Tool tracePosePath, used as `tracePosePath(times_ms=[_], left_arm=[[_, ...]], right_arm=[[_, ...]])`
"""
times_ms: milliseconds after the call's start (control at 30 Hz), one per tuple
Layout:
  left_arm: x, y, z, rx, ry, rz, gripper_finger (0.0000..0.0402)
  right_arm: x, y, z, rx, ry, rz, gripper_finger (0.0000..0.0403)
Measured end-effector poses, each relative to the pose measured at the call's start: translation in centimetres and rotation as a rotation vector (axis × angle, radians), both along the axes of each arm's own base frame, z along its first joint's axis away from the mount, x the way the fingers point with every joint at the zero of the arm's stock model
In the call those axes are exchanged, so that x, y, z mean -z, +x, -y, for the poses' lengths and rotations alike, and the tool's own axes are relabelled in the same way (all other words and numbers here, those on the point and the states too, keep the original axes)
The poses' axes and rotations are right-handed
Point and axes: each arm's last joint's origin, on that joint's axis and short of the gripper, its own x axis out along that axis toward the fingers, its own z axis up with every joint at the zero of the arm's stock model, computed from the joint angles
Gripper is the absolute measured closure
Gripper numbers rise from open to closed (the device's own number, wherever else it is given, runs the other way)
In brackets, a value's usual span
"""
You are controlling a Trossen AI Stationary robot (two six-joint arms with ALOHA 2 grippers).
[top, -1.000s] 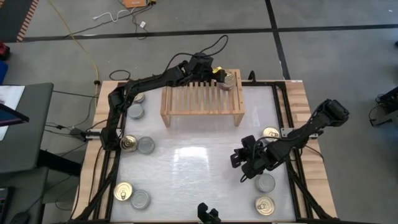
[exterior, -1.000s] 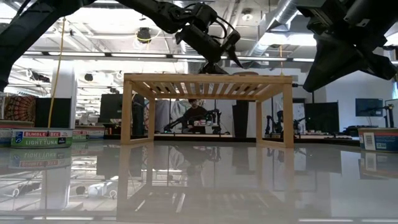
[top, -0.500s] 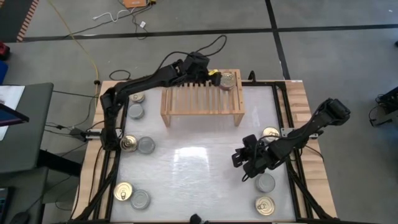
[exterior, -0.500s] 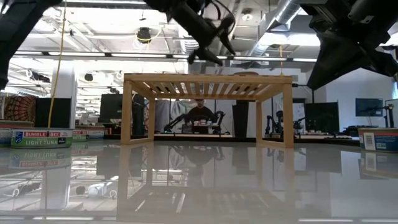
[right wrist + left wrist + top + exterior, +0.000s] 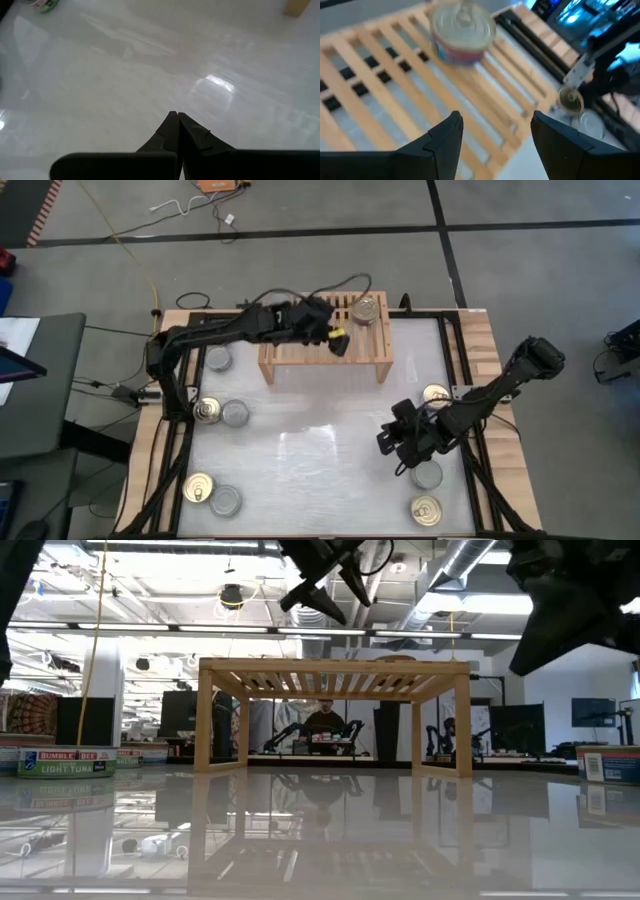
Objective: Stack canned seafood by type on shelf
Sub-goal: Put the blue tuna can on the shelf
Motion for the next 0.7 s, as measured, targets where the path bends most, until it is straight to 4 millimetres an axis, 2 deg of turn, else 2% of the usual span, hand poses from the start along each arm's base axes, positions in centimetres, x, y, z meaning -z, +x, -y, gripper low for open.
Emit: tracePosePath(times_ms=[267, 467, 600, 700], left_arm=[[3.7, -3.2, 6.4, -0.02, -0.076, 0.071, 0.0178], [6.0, -7.6, 11.6, -0.035, -0.129, 0.145, 0.0178], [7.3, -10.2, 14.3, -0.045, -0.136, 0.155, 0.0178], [8.4, -12.1, 15.7, -0.068, -0.115, 0.161, 0.0178]], right_arm=[[-0.9, -0.9, -0.4, -0.056, 0.003, 0.02, 0.0378], [-0.9, -1.0, -0.5, -0.07, 0.014, 0.014, 0.0378], [-1.3, -0.9, -0.1, -0.097, -0.003, 0.013, 0.0378], [-2.4, -0.6, 0.4, -0.125, -0.014, 0.027, 0.0378]])
